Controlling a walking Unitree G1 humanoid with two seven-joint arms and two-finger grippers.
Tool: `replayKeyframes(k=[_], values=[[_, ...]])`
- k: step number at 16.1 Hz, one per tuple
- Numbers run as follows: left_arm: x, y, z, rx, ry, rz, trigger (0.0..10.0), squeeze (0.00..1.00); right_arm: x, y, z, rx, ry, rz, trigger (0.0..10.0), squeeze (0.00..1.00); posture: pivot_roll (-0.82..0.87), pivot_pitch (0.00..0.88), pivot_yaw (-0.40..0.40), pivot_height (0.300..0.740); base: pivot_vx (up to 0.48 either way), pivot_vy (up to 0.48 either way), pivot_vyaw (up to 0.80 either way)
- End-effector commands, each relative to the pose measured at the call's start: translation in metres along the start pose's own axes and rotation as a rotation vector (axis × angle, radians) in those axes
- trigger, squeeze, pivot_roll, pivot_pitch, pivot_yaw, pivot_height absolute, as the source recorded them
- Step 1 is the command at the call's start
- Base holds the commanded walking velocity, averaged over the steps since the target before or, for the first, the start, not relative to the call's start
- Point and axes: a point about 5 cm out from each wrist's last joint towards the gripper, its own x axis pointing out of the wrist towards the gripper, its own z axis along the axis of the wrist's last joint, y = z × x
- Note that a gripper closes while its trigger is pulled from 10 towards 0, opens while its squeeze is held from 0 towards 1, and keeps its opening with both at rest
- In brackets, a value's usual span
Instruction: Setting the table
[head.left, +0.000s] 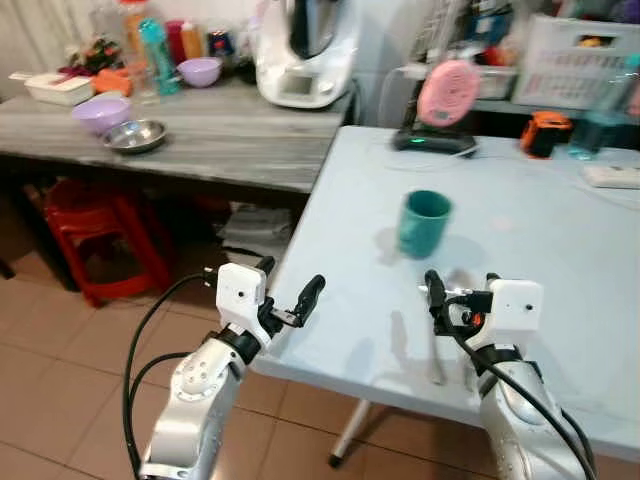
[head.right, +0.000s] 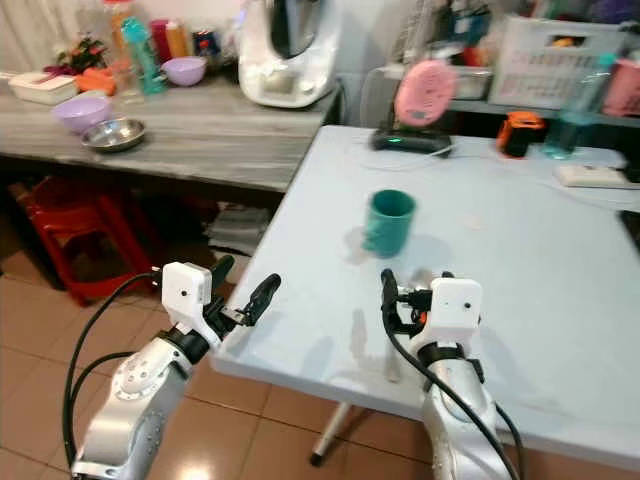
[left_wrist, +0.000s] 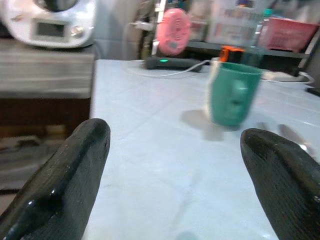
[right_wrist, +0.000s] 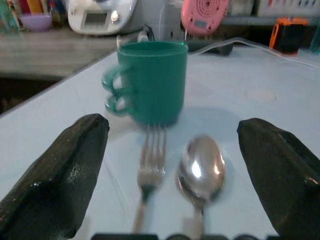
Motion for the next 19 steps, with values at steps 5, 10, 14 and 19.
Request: replayKeyframes(k=[5, 10, 14, 19], values=[[-0.011, -0.009, -0.012, -0.001, 0.084, -0.209, 10.0, 0.00, 0.002, 0.006, -0.002, 0.006, -0.003, 0.021, 10.0, 0.00, -0.03, 0.000, 0.017, 0.740, 0.000, 0.000, 0.00], [-0.013, -0.009, -0.009, -0.030, 0.087, -0.287, 10.0, 0.00, 0.006, 0.004, -0.010, 0.003, 0.109, -0.038, 10.0, 0.00, -0.03, 0.000, 0.010, 0.740, 0.000, 0.000, 0.00], [-0.015, -0.010, -0.012, -0.027, 0.120, -0.361, 10.0, 0.00, 0.008, -0.003, -0.016, -0.015, 0.185, -0.080, 10.0, 0.00, -0.03, 0.000, 0.003, 0.740, 0.000, 0.000, 0.00], [-0.013, -0.014, -0.014, -0.046, 0.129, -0.425, 10.0, 0.00, 0.010, 0.004, -0.024, -0.013, 0.248, -0.054, 10.0, 0.00, -0.03, 0.000, 0.002, 0.740, 0.000, 0.000, 0.00]])
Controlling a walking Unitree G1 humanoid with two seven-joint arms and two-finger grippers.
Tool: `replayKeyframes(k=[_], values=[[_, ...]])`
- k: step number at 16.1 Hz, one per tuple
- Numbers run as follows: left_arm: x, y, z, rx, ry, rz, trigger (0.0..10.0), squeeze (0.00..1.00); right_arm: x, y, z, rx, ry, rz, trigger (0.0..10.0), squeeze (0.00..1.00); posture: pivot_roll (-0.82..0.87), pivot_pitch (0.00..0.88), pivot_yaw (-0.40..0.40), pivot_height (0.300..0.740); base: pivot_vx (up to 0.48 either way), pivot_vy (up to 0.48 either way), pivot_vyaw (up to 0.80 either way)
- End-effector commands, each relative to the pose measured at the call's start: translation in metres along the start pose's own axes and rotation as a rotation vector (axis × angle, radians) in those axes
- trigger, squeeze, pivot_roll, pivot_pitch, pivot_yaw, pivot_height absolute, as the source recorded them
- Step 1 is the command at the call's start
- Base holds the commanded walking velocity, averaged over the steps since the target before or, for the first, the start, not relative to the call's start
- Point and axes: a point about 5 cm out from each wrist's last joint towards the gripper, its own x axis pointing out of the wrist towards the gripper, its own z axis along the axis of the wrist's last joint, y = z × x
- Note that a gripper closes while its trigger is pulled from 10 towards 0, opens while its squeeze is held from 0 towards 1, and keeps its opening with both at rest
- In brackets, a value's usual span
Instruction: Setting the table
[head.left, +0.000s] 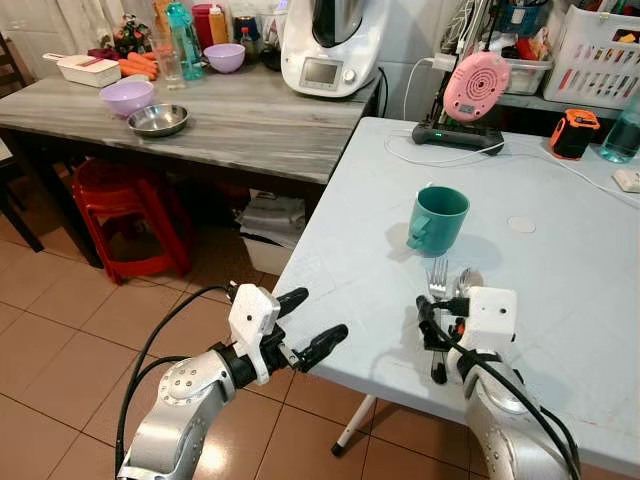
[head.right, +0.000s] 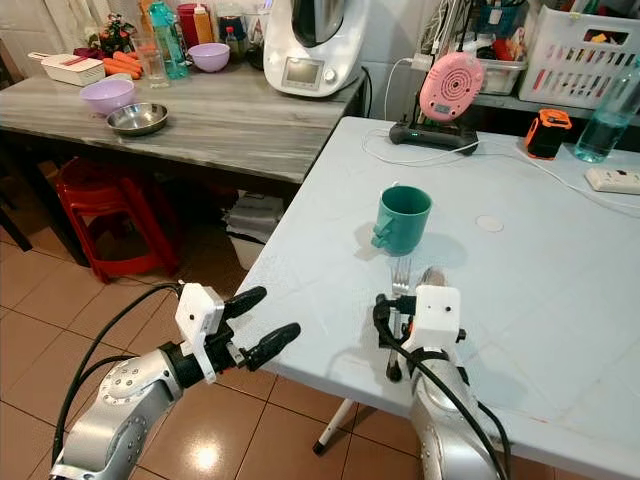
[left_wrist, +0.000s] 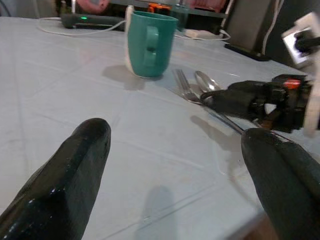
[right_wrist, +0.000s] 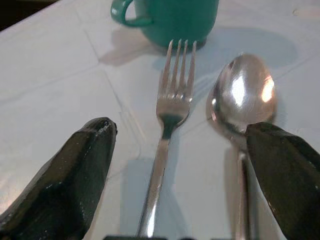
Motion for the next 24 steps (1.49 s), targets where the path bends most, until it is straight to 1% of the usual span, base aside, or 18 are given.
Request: replayKeyframes(k=[1, 2, 3, 4, 5, 6, 7, 8, 9, 10, 11, 12, 14, 15, 16, 17, 21, 24], values=[[0.002, -0.001, 0.001, 0.004, 0.011, -0.034, 10.0, 0.00, 0.003, 0.006, 0.004, -0.003, -0.002, 0.015, 10.0, 0.00, -0.03, 0.000, 0.003, 0.740, 0.000, 0.000, 0.00], [0.004, -0.005, 0.001, 0.005, 0.027, -0.089, 10.0, 0.00, 0.004, 0.008, 0.006, -0.002, 0.003, 0.026, 10.0, 0.00, -0.03, 0.000, 0.003, 0.740, 0.000, 0.000, 0.00], [0.004, -0.007, 0.001, 0.005, 0.034, -0.105, 10.0, 0.00, 0.005, 0.009, 0.005, -0.005, 0.010, 0.028, 9.9, 0.00, -0.03, 0.000, 0.001, 0.740, 0.000, 0.000, 0.00], [0.004, -0.006, 0.001, 0.009, 0.037, -0.105, 10.0, 0.00, 0.005, 0.010, 0.003, 0.004, 0.023, 0.032, 4.5, 0.00, -0.03, 0.000, 0.002, 0.740, 0.000, 0.000, 0.00], [0.004, -0.006, 0.001, 0.009, 0.041, -0.109, 10.0, 0.00, 0.006, 0.011, 0.002, 0.008, 0.030, 0.047, 1.6, 0.00, -0.03, 0.000, 0.003, 0.740, 0.000, 0.000, 0.00], [0.004, -0.006, 0.001, 0.007, 0.046, -0.113, 10.0, 0.00, 0.007, 0.012, 0.002, 0.006, 0.031, 0.046, 1.7, 0.00, -0.03, 0.000, 0.003, 0.740, 0.000, 0.000, 0.00], [0.004, -0.007, 0.003, -0.021, 0.040, -0.116, 10.0, 0.00, 0.008, 0.013, 0.003, 0.004, 0.035, 0.050, 0.0, 0.00, -0.03, 0.000, 0.003, 0.740, 0.000, 0.000, 0.00], [0.004, -0.006, 0.003, -0.019, 0.042, -0.120, 10.0, 0.00, 0.008, 0.013, 0.002, -0.001, 0.047, 0.045, 0.0, 0.00, -0.03, 0.000, 0.003, 0.740, 0.000, 0.000, 0.00], [0.004, -0.005, 0.004, -0.010, 0.046, -0.124, 10.0, 0.00, 0.009, 0.012, -0.001, -0.003, 0.070, 0.033, 2.9, 0.00, -0.03, 0.000, 0.003, 0.740, 0.000, 0.000, 0.00], [0.004, -0.004, 0.006, -0.005, 0.049, -0.128, 10.0, 0.00, 0.008, 0.010, -0.003, -0.005, 0.082, 0.023, 7.5, 0.00, -0.03, 0.000, 0.001, 0.740, 0.000, 0.000, 0.00], [0.004, -0.004, 0.007, -0.003, 0.051, -0.130, 10.0, 0.00, 0.008, 0.009, -0.004, -0.009, 0.088, 0.017, 9.3, 0.00, -0.03, 0.000, 0.001, 0.740, 0.000, 0.000, 0.00], [0.004, -0.003, 0.008, -0.002, 0.057, -0.136, 10.0, 0.00, 0.008, 0.007, -0.006, -0.010, 0.100, 0.008, 10.0, 0.00, -0.03, 0.000, 0.002, 0.740, 0.000, 0.000, 0.00], [0.004, -0.001, 0.010, 0.009, 0.076, -0.151, 10.0, 0.00, 0.008, 0.006, -0.007, 0.001, 0.110, 0.005, 10.0, 0.00, -0.03, 0.000, 0.001, 0.740, 0.000, 0.000, 0.00], [0.003, 0.000, 0.011, 0.021, 0.091, -0.170, 10.0, 0.00, 0.010, 0.006, -0.007, 0.011, 0.110, 0.005, 3.6, 0.00, -0.03, 0.000, 0.002, 0.740, 0.000, 0.000, 0.00], [0.003, 0.000, 0.011, 0.030, 0.102, -0.185, 10.0, 0.00, 0.012, 0.005, -0.006, 0.014, 0.108, 0.004, 1.6, 0.00, -0.03, 0.001, 0.003, 0.740, 0.000, 0.000, 0.00], [0.003, 0.000, 0.011, 0.031, 0.105, -0.188, 10.0, 0.00, 0.014, 0.004, -0.005, 0.018, 0.107, -0.002, 0.0, 0.00, -0.03, 0.002, 0.008, 0.740, 0.000, 0.000, 0.00], [0.005, 0.002, 0.010, 0.037, 0.108, -0.177, 10.0, 0.00, 0.021, -0.008, -0.006, 0.042, 0.131, -0.024, 0.0, 0.00, -0.03, 0.001, 0.015, 0.740, 0.000, 0.000, 0.00], [0.006, 0.003, 0.007, 0.087, 0.108, -0.165, 10.0, 0.00, 0.025, -0.010, -0.007, 0.048, 0.142, -0.015, 0.0, 0.00, -0.03, 0.000, 0.014, 0.740, 0.000, 0.000, 0.00]])
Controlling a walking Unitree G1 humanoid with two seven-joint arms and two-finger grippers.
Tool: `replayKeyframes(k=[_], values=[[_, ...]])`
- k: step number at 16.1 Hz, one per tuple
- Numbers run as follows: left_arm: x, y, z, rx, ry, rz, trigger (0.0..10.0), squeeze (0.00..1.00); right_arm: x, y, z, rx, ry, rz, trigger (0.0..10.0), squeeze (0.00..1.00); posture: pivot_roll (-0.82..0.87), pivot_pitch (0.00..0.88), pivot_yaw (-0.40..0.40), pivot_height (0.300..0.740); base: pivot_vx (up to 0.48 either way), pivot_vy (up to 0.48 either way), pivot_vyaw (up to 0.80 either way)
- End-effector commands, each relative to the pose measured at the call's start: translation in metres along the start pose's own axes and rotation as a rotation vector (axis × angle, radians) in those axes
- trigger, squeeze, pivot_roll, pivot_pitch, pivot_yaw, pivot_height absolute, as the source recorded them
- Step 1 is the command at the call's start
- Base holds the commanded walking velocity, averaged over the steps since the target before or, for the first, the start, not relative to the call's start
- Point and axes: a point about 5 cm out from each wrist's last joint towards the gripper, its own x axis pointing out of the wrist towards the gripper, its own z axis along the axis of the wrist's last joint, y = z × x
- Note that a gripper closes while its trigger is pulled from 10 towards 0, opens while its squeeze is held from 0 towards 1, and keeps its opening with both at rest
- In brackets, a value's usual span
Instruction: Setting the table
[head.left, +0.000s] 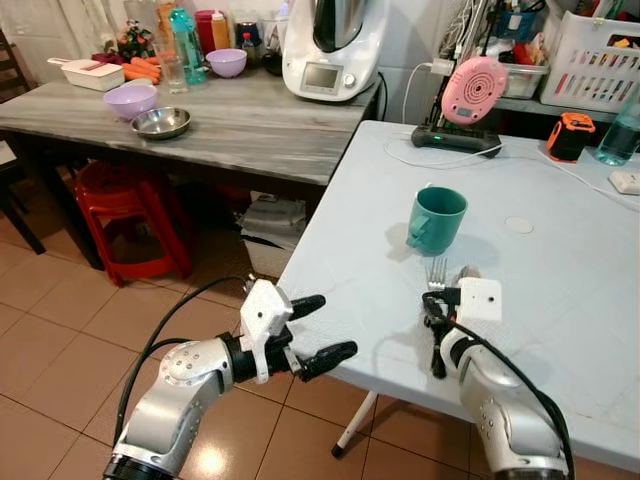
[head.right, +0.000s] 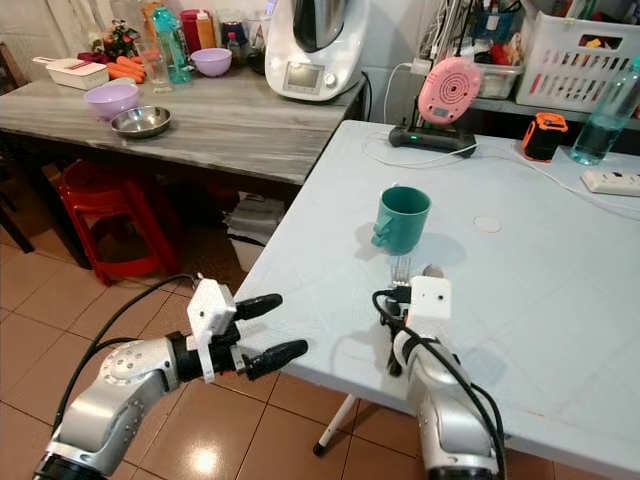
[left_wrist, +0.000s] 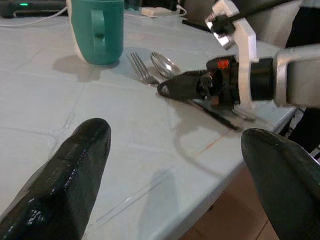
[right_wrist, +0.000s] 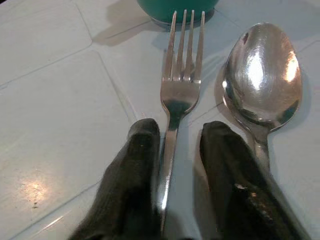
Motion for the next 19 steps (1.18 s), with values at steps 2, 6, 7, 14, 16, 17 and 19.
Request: replayKeyframes(k=[2, 6, 7, 14, 16, 17, 19], values=[[0.001, 0.000, -0.001, 0.082, 0.042, -0.021, 10.0, 0.00, 0.002, -0.003, -0.005, 0.008, 0.036, -0.002, 0.0, 0.00, -0.03, 0.000, 0.010, 0.740, 0.000, 0.000, 0.00], [0.004, 0.000, -0.003, 0.113, 0.050, -0.041, 10.0, 0.00, 0.003, 0.002, -0.011, 0.024, 0.055, 0.018, 0.0, 0.00, -0.03, 0.000, 0.010, 0.740, 0.000, 0.000, 0.00], [0.004, 0.000, -0.004, 0.115, 0.049, -0.041, 10.0, 0.00, 0.003, 0.002, -0.011, 0.026, 0.056, 0.019, 0.0, 0.00, -0.03, 0.000, 0.010, 0.740, 0.000, 0.000, 0.00], [0.004, 0.002, -0.009, 0.121, 0.047, -0.033, 10.0, 0.00, 0.003, 0.002, -0.014, 0.067, 0.063, 0.016, 0.0, 0.00, -0.03, 0.000, 0.016, 0.740, 0.000, 0.000, 0.00], [0.004, 0.005, -0.008, 0.129, 0.038, -0.019, 10.0, 0.00, 0.003, 0.005, -0.010, 0.164, 0.065, 0.010, 0.0, 0.00, -0.03, 0.000, 0.016, 0.740, 0.000, 0.000, 0.00], [0.004, 0.011, -0.003, 0.108, -0.014, 0.042, 10.0, 0.00, 0.002, 0.010, 0.002, 0.221, 0.023, 0.016, 0.0, 0.00, -0.03, 0.000, 0.014, 0.740, 0.000, 0.000, 0.00], [0.003, 0.024, 0.005, 0.092, -0.073, 0.177, 10.0, 0.00, 0.001, 0.019, 0.023, 0.232, -0.061, 0.041, 0.0, 0.00, -0.02, 0.000, 0.012, 0.740, 0.000, 0.000, 0.00]])
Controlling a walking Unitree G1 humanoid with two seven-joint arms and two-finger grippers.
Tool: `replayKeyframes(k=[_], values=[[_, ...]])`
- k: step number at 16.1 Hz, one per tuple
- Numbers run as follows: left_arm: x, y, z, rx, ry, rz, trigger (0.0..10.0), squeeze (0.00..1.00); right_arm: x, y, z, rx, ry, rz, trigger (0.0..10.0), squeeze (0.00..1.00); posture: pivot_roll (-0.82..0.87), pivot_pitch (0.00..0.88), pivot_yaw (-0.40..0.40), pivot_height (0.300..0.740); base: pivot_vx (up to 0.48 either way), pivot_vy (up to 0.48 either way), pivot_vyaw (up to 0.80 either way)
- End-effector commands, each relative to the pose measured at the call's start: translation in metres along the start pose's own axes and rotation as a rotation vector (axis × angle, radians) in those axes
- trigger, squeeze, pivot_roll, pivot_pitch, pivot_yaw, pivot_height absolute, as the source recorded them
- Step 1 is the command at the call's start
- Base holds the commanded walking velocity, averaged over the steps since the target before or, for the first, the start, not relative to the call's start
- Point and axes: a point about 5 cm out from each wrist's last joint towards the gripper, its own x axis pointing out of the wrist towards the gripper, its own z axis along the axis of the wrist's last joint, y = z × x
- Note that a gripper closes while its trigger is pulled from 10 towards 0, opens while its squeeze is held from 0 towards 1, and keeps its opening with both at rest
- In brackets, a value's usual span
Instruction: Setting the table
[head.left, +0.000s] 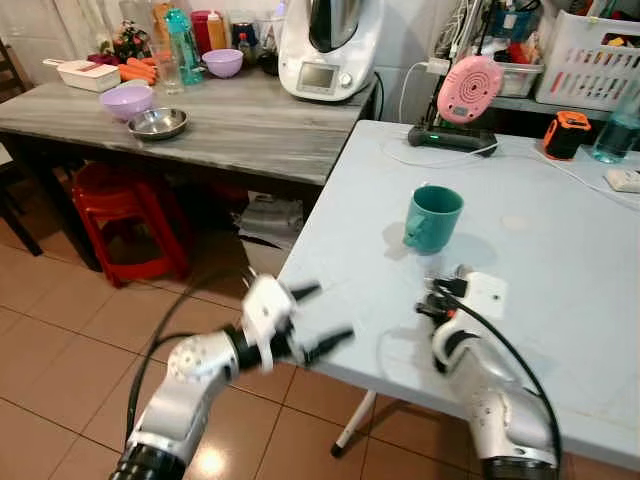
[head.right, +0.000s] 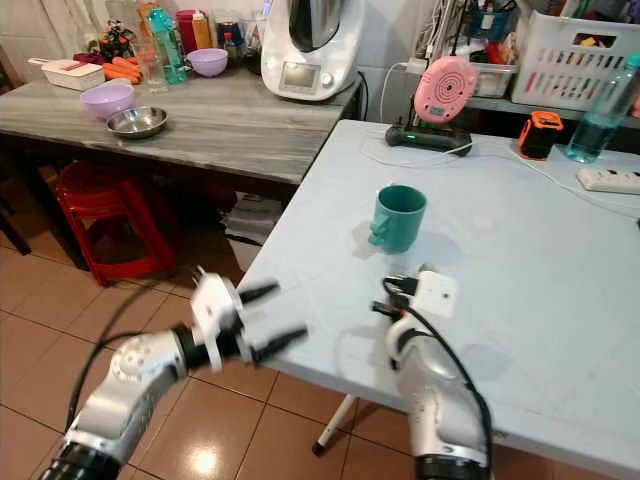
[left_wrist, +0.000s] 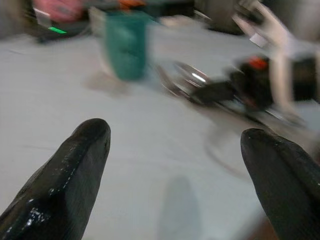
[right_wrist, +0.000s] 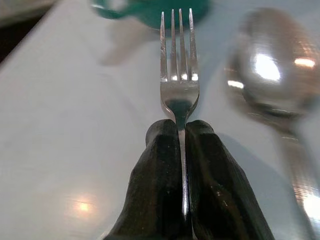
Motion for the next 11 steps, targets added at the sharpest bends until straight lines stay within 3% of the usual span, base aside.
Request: replayKeyframes(k=[1, 4, 5, 7, 11], values=[[-0.005, 0.016, -0.001, -0.021, -0.004, 0.141, 10.0, 0.00, -0.002, 0.012, 0.021, 0.004, -0.098, 0.035, 0.0, 0.00, -0.03, 0.000, 0.007, 0.740, 0.000, 0.000, 0.00], [-0.012, 0.038, -0.001, -0.118, -0.056, 0.416, 10.0, 0.00, -0.011, 0.020, 0.024, -0.023, -0.149, 0.057, 0.0, 0.00, -0.03, 0.000, 0.002, 0.740, 0.000, 0.000, 0.00], [-0.015, 0.042, -0.001, -0.133, -0.073, 0.482, 10.0, 0.00, -0.015, 0.024, 0.027, -0.029, -0.190, 0.081, 10.0, 0.00, -0.03, 0.000, 0.000, 0.740, 0.000, 0.000, 0.00], [-0.015, 0.043, -0.004, -0.192, -0.084, 0.520, 10.0, 0.00, -0.019, 0.024, 0.030, -0.008, -0.227, 0.089, 10.0, 0.00, -0.03, 0.000, 0.000, 0.740, 0.000, 0.000, 0.00], [-0.009, 0.042, -0.003, -0.203, -0.096, 0.524, 10.0, 0.00, -0.021, 0.019, 0.032, -0.023, -0.241, 0.081, 10.0, 0.00, -0.04, 0.000, 0.001, 0.740, 0.000, 0.146, -0.26]])
